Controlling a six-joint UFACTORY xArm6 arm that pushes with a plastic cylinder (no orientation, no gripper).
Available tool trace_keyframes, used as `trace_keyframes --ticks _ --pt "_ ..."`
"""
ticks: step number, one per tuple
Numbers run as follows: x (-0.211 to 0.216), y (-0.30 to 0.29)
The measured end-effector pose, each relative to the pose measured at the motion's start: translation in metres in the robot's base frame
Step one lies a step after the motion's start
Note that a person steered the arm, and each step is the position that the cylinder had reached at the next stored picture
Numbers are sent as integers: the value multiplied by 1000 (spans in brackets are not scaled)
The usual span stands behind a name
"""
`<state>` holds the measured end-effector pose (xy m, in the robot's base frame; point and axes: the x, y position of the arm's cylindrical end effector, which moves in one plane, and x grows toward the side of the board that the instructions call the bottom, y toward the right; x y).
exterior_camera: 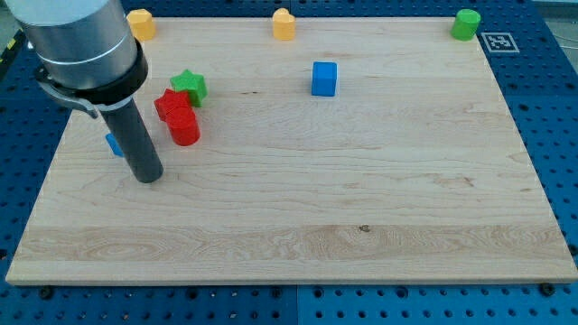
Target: Push the blue triangle to the left of the red star
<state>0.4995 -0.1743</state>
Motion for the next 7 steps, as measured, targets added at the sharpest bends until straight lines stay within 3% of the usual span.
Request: trace_keyframes --ticks 7 --pt "-56 -31"
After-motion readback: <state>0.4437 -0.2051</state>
